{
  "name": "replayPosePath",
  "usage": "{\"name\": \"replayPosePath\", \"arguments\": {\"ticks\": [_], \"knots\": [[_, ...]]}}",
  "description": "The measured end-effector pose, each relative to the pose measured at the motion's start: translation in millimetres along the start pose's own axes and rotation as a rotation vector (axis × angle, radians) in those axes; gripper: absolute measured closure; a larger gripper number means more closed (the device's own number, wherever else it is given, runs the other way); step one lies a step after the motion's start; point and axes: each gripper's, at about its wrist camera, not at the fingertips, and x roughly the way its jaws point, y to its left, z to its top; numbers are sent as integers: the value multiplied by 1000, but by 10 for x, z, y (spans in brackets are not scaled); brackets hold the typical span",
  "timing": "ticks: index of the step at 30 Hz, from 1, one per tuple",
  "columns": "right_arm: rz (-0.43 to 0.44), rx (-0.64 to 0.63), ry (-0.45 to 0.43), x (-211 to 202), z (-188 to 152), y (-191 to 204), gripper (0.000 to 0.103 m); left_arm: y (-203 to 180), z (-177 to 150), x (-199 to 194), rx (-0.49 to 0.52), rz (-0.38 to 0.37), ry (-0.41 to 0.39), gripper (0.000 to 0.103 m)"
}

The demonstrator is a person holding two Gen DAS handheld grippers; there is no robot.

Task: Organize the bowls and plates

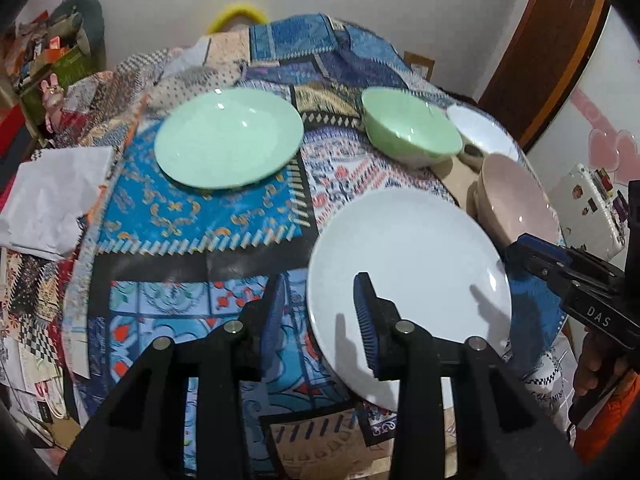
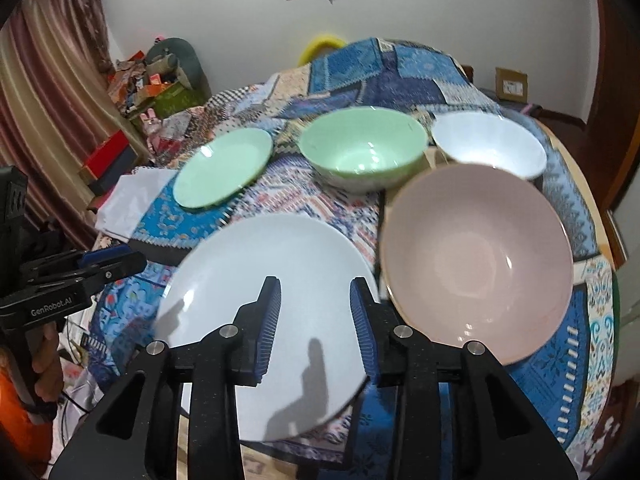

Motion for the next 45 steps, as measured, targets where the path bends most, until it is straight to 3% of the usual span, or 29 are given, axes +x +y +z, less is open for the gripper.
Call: {"name": "replayPosePath", "arguments": {"ticks": [7,12,19,25,38,41,45], "knots": [[14,-54,-36,39,246,247,51,220,189,-345,-13,43,-116,42],[13,-76,-53,110,437,380,33,436,380,-443,-34,86,-160,33],[27,-107,-47,273,687,522,32,751,623,-448,-51,144,-205,14],[22,-143,-40,501,848,676,32,995,833,-231,-53,167,-177,13],[16,-197,39,1224,1077,882,33,1571,1103,518,-70,107,-82,13],[15,-210,79,1406,1123,912,45,1685,1132,674,-76,93,-62,18],[4,-233,124,1597,1144,954,62,1785,1161,919,-68,73,-16,38]]}}
